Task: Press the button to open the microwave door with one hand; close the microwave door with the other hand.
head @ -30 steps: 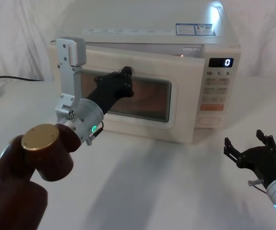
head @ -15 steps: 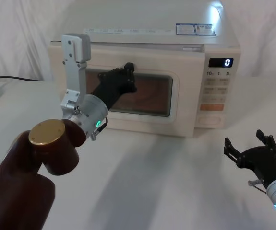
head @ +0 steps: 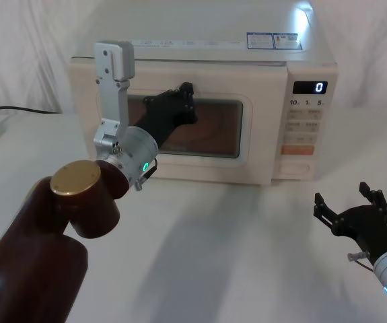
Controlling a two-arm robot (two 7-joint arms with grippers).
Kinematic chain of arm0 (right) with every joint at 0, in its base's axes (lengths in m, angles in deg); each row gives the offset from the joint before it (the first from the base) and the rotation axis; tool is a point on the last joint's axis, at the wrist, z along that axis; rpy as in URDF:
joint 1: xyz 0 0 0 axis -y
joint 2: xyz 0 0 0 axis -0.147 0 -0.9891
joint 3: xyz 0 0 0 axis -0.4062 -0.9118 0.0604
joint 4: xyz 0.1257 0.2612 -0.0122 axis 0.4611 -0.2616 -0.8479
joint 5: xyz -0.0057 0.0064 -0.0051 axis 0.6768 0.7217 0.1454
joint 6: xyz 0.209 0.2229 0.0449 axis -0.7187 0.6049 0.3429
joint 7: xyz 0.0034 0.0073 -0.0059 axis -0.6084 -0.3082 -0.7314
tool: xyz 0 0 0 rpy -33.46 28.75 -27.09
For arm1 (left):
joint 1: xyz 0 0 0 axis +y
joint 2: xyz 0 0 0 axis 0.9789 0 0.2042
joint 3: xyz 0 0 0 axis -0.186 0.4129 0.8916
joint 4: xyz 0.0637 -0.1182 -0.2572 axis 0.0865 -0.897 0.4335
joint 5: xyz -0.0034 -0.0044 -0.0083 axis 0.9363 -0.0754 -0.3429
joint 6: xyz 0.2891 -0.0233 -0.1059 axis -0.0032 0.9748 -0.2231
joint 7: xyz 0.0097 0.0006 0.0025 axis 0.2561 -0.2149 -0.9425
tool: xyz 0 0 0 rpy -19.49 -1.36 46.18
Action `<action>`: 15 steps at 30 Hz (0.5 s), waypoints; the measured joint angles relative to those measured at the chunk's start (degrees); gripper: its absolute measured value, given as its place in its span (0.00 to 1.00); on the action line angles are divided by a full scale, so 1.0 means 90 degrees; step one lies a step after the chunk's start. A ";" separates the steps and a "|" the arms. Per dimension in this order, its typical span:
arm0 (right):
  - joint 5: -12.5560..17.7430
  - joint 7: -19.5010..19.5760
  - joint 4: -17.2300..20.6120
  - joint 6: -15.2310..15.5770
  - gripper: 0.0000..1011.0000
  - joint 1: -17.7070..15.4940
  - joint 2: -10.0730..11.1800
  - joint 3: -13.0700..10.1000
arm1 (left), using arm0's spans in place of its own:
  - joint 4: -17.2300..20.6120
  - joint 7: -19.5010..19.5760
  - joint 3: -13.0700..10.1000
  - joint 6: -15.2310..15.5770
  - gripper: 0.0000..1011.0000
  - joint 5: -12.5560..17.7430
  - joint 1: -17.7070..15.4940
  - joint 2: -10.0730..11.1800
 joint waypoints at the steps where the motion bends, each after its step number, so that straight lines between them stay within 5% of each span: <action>1: 0.0000 0.0000 0.0000 0.0000 0.99 0.0000 0.0000 0.0000 | -0.0009 -0.0001 0.0002 -0.0002 0.00 0.0003 -0.0004 -0.0006; 15: 0.0000 0.0000 0.0000 0.0000 0.99 0.0000 0.0000 0.0000 | -0.0272 -0.0038 0.0112 -0.0046 0.00 0.0063 -0.0152 -0.0161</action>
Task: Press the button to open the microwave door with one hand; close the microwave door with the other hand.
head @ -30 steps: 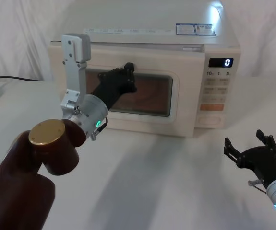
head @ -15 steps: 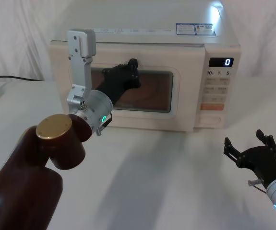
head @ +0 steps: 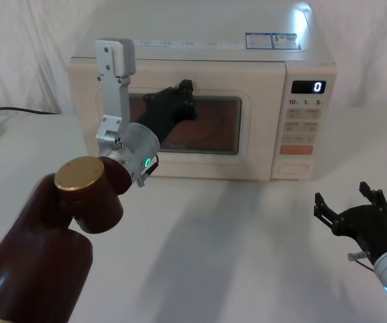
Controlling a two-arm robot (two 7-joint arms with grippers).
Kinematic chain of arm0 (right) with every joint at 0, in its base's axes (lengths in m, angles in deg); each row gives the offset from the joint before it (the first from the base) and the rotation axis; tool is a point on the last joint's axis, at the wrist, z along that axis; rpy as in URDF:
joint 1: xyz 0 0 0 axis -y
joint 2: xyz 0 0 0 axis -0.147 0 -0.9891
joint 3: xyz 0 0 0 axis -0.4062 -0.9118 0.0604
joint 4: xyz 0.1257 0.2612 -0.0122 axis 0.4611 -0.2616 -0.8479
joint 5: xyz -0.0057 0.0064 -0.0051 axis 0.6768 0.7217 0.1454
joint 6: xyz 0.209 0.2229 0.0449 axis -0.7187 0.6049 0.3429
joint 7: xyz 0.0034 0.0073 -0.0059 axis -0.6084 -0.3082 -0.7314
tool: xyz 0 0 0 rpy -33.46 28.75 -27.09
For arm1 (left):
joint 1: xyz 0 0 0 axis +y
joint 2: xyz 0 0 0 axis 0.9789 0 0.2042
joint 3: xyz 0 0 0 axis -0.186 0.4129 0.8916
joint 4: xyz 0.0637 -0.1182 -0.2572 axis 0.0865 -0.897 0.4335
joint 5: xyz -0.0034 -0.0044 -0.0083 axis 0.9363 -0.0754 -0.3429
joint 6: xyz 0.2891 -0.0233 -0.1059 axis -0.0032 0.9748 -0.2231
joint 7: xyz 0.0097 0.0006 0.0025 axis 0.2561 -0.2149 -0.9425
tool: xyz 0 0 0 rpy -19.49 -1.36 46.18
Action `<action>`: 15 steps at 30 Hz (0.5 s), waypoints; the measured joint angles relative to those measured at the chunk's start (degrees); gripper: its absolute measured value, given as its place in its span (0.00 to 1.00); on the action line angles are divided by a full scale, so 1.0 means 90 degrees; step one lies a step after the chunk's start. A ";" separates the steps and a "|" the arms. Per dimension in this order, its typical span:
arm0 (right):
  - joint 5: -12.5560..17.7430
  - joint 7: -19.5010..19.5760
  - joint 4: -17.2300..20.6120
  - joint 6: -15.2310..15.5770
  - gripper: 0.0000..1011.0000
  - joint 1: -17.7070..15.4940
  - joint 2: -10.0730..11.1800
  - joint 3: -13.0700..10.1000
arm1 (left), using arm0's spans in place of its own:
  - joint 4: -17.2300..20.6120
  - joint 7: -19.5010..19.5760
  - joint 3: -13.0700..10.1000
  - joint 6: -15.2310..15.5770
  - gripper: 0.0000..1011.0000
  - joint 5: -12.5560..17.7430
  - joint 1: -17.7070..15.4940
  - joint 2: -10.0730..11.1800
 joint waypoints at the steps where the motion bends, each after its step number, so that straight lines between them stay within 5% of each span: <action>1: 0.0000 0.0000 0.0000 0.0000 0.99 0.0000 0.0000 0.0000 | -0.0008 -0.0001 0.0005 -0.0001 0.00 0.0003 -0.0004 -0.0005; 15: 0.0000 0.0000 0.0000 0.0000 0.99 0.0000 0.0000 0.0000 | -0.0036 -0.0027 0.0089 0.0014 0.00 0.0044 0.0010 -0.0048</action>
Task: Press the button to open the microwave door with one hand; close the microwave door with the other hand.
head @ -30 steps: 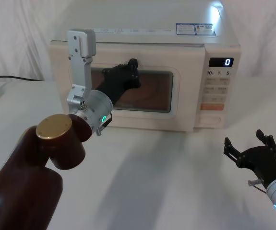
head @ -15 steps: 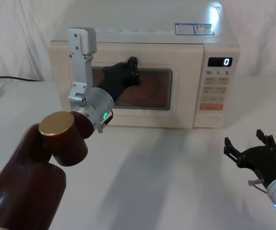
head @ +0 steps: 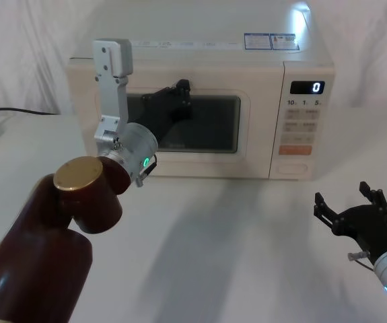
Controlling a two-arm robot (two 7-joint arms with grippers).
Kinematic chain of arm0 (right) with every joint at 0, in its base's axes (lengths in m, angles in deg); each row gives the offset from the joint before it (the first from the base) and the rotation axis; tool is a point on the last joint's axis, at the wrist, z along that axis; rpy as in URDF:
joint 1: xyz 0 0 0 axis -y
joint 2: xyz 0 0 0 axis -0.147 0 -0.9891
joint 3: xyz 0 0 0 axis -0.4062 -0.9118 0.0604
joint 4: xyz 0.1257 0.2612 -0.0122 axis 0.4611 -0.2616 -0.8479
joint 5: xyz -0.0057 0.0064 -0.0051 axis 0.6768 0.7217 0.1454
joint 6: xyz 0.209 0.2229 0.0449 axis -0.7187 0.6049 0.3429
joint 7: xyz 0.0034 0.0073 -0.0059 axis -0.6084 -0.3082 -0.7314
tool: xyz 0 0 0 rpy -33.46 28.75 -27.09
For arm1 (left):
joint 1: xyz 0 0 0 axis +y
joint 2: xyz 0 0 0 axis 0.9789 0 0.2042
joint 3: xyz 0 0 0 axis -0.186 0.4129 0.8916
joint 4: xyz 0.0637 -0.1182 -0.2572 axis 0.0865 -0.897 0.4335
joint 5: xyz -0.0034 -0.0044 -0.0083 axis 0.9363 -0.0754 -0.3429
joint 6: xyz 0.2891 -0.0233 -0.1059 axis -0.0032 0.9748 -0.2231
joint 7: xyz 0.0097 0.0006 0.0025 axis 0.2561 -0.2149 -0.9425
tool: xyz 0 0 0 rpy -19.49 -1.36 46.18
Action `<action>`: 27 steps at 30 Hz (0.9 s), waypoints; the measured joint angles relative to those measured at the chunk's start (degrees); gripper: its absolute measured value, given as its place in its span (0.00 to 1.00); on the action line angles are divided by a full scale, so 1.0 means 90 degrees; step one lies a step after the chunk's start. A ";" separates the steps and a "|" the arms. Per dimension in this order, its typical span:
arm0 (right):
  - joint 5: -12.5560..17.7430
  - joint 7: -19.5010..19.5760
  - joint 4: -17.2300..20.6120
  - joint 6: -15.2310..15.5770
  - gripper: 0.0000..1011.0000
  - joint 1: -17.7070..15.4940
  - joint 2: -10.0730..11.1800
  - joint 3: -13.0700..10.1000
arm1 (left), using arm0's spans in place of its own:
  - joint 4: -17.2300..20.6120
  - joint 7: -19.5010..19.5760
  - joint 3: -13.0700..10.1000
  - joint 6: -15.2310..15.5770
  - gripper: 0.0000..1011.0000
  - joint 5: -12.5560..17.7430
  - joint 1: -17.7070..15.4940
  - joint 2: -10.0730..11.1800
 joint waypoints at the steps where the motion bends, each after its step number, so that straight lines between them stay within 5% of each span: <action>1: 0.0000 0.0000 0.0000 0.0000 0.99 0.0000 0.0000 0.0000 | 0.0023 -0.0003 0.0005 0.0020 0.00 0.0000 0.0013 0.0002; 18: 0.0000 0.0000 0.0000 0.0000 0.99 0.0000 0.0000 0.0000 | 0.1110 0.0073 -0.0052 0.0351 0.00 -0.0070 0.0605 0.0330; 27: 0.0000 0.0000 0.0000 0.0000 0.99 0.0000 0.0000 0.0000 | 0.1671 0.0118 -0.0041 0.0419 0.20 -0.0063 0.0970 0.0631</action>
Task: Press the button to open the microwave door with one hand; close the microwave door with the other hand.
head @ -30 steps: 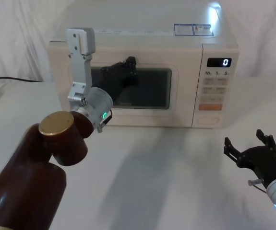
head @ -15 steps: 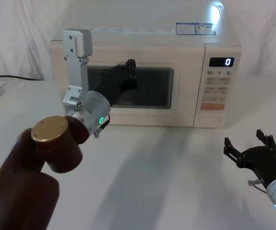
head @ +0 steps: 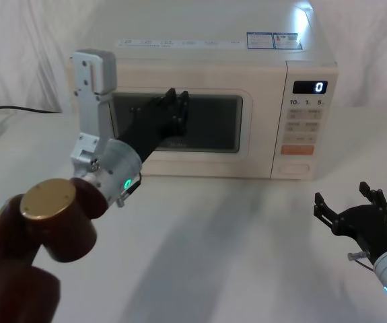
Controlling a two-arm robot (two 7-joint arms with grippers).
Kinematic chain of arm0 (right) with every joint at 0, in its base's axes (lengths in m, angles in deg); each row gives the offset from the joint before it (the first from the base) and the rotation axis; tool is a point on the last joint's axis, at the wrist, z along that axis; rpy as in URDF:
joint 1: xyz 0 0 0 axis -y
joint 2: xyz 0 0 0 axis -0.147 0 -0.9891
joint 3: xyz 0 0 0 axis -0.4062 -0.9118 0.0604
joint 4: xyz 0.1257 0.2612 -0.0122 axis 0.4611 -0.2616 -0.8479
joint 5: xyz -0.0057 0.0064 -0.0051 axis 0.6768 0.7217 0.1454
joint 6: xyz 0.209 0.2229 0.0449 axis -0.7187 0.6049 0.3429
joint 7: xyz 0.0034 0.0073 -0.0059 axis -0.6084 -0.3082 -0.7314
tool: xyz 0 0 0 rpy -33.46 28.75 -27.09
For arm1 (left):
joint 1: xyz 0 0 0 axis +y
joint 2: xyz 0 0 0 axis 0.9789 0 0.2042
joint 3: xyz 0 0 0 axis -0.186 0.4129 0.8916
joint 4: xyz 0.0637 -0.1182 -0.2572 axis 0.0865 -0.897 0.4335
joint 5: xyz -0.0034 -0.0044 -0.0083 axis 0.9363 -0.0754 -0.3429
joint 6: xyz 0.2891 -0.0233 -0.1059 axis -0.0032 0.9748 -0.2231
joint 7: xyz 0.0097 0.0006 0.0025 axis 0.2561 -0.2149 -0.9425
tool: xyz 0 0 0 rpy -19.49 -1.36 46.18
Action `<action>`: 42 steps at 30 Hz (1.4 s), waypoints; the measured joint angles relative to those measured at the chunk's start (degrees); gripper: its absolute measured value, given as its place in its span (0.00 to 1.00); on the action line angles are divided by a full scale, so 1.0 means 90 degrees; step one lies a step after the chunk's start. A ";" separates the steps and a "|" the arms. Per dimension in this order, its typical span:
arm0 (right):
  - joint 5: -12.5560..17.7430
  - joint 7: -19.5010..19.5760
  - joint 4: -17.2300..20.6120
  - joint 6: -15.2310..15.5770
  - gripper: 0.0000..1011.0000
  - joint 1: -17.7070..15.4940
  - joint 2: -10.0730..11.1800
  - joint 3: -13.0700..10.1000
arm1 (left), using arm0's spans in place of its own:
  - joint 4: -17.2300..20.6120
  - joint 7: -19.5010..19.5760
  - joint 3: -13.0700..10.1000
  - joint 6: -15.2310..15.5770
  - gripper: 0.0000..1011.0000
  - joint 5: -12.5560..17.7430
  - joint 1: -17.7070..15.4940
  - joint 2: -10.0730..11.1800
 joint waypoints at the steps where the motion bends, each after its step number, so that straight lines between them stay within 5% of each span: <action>1: 0.0000 0.0000 0.0000 0.0000 0.99 0.0000 0.0000 0.0000 | 0.0063 0.0009 0.0006 0.0014 0.24 -0.0009 0.0035 0.0030; 10: 0.0000 0.0000 0.0000 0.0000 0.99 0.0000 0.0000 0.0000 | 0.0813 0.0100 0.0135 0.0147 0.54 -0.0166 0.0586 0.0463; 24: 0.0000 0.0000 0.0000 0.0000 0.99 0.0000 0.0000 0.0000 | 0.1325 -0.0176 0.0579 -0.0078 0.95 -0.0200 0.1555 0.0870; 42: 0.0000 0.0000 0.0000 0.0000 0.99 0.0000 0.0000 0.0000 | 0.1589 -0.0234 0.1217 -0.0322 0.99 -0.0403 0.2662 0.1140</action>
